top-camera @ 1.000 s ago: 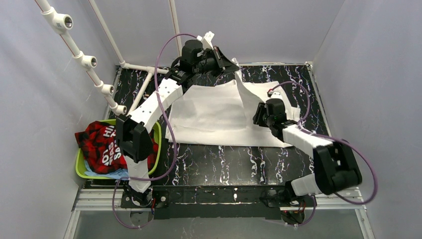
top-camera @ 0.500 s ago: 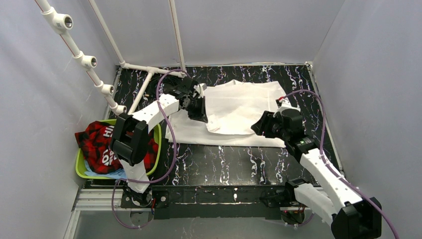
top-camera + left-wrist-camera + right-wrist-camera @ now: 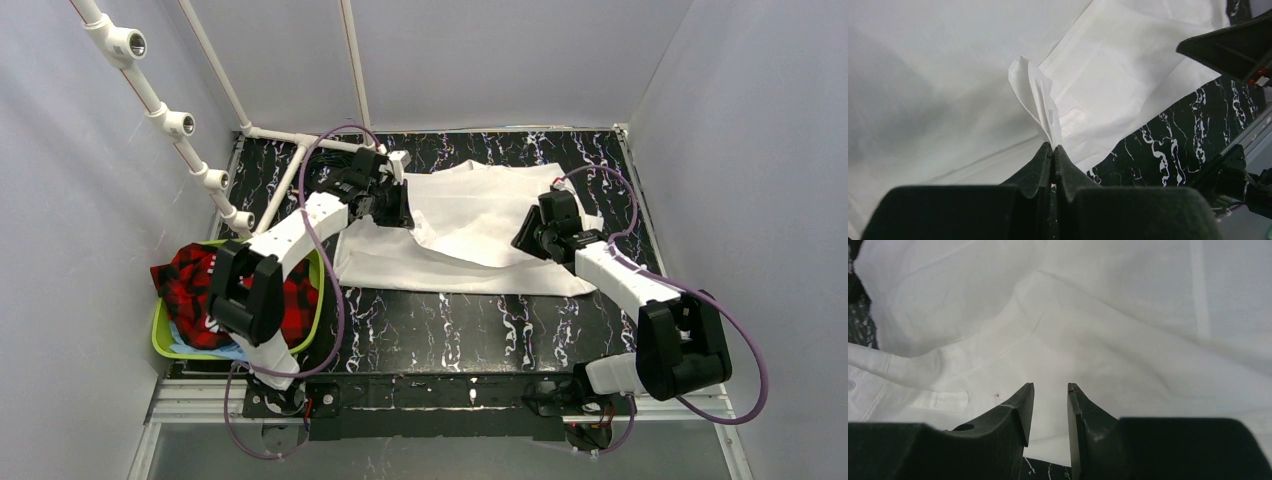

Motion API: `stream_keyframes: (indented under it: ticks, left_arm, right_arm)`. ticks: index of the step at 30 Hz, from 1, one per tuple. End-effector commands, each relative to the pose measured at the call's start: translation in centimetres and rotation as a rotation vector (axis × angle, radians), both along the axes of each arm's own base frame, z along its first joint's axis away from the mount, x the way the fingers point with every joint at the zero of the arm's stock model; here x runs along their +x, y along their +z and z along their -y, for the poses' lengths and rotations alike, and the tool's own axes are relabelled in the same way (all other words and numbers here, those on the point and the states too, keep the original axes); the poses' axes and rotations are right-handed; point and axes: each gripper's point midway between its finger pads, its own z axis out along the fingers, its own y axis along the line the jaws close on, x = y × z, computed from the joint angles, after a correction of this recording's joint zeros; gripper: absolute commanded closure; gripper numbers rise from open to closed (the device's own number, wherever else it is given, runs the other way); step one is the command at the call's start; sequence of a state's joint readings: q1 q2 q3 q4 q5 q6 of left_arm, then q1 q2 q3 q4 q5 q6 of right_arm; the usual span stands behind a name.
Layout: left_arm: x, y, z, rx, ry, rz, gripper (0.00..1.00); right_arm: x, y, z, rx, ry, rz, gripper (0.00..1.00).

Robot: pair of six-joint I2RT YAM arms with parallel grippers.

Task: Set up the pet bed

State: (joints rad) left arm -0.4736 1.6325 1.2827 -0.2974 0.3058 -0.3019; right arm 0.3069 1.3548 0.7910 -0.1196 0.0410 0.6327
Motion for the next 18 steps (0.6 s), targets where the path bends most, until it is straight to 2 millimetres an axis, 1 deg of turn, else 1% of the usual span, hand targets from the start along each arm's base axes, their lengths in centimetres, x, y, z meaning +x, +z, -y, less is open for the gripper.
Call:
stream_keyframes:
  ticks: [1, 4, 5, 6, 7, 9, 10, 12, 13, 14, 15, 16, 17, 18]
  left_arm:
    - [0.6, 5.4, 0.4, -0.086, -0.061, 0.267, 1.0]
    - [1.8, 6.8, 0.4, -0.095, -0.064, 0.398, 1.0]
    - [2.1, 6.7, 0.3, -0.087, -0.055, 0.412, 1.0]
    - [2.4, 6.2, 0.0, -0.075, -0.031, 0.4, 1.0]
    - [2.7, 4.8, -0.7, -0.04, 0.024, 0.365, 1.0]
    - [2.6, 1.1, -2.4, 0.006, 0.16, 0.252, 1.0]
    - [1.8, -1.2, -3.3, 0.033, 0.219, 0.18, 1.0]
    - [0.3, -4.7, -4.6, 0.061, 0.317, 0.06, 1.0]
    - [-0.3, -5.9, -5.4, 0.07, 0.387, 0.007, 0.92]
    - [-1.2, -6.9, -5.9, 0.077, 0.427, -0.036, 0.71]
    - [-1.8, -7.4, -6.2, 0.076, 0.449, -0.059, 0.57]
    - [-2.1, -7.6, -6.5, 0.07, 0.468, -0.067, 0.43]
    - [-2.3, -7.6, -6.7, 0.062, 0.473, -0.077, 0.32]
    - [-2.2, -7.2, -6.7, 0.048, 0.465, -0.085, 0.25]
  right_arm:
    - [2.6, 4.4, -3.2, 0.16, 0.104, 0.162, 0.61]
    - [2.8, 1.8, -3.0, 0.182, 0.09, 0.102, 0.63]
    - [2.8, 1.0, -3.0, 0.19, 0.085, 0.089, 0.64]
    - [2.8, -0.1, -3.0, 0.19, 0.078, 0.068, 0.65]
    - [2.8, -1.1, -2.9, 0.184, 0.071, 0.043, 0.66]
    - [2.5, -3.1, -2.9, 0.179, 0.054, -0.018, 0.68]
    - [2.3, -3.7, -2.9, 0.179, 0.049, -0.037, 0.69]
    - [1.9, -4.7, -2.5, 0.167, 0.027, -0.073, 0.7]
    - [1.7, -5.0, -2.3, 0.158, 0.017, -0.082, 0.7]
    - [1.6, -5.2, -2.1, 0.151, 0.011, -0.087, 0.7]
    - [1.4, -5.3, -2.1, 0.148, 0.01, -0.092, 0.69]
    - [1.3, -5.3, -2.0, 0.145, 0.011, -0.096, 0.69]
    - [1.2, -5.4, -2.1, 0.146, 0.015, -0.099, 0.69]
    - [1.1, -5.4, -2.1, 0.147, 0.019, -0.102, 0.69]
